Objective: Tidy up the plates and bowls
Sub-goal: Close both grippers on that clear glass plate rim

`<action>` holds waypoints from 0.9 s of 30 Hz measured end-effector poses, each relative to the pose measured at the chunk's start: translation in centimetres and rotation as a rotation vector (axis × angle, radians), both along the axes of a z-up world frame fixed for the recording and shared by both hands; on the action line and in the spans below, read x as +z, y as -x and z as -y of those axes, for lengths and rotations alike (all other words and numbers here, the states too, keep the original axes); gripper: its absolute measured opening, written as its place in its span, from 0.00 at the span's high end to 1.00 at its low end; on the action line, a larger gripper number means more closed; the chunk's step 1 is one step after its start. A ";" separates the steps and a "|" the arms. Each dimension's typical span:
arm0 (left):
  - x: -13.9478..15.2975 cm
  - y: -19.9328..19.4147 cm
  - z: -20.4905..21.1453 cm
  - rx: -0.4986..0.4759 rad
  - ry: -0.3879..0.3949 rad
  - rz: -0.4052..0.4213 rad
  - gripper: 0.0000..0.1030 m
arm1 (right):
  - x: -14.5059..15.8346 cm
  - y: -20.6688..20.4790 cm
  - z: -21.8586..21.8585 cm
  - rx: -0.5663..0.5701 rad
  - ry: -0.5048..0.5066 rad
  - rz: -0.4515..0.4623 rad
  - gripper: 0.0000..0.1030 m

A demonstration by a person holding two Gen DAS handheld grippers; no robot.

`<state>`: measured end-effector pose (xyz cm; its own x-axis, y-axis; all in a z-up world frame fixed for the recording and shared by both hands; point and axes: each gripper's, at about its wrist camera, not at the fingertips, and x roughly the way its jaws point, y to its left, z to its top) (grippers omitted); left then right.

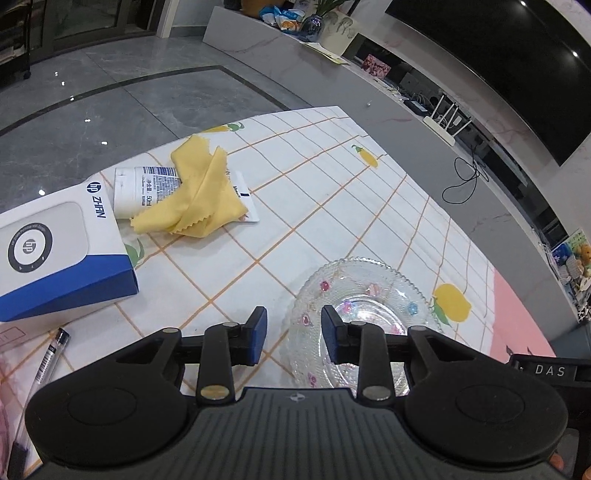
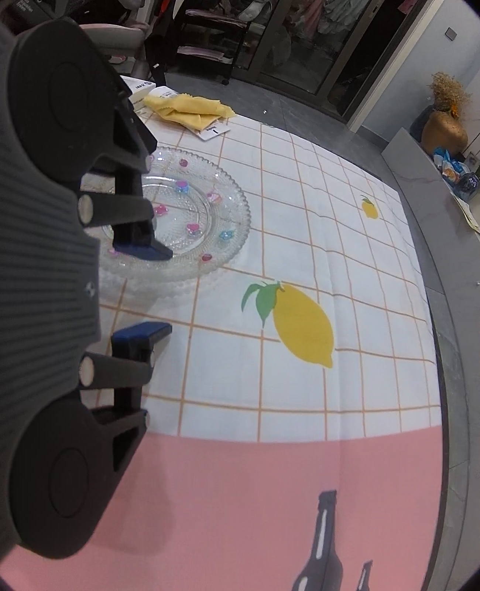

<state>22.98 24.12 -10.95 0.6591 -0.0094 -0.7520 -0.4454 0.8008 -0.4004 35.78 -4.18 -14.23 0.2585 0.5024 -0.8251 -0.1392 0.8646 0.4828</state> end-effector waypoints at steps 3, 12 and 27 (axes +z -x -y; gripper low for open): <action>-0.3 -0.3 0.0 0.002 0.011 -0.002 0.72 | -0.1 0.0 -0.1 -0.004 -0.012 0.001 0.70; -0.5 -0.5 0.6 -0.008 0.004 -0.013 0.88 | -1.0 -0.1 -0.1 -0.008 -0.061 -0.047 0.94; 4.9 3.3 2.4 -0.041 0.018 0.074 0.93 | 3.8 3.4 3.0 0.008 -0.110 -0.017 0.94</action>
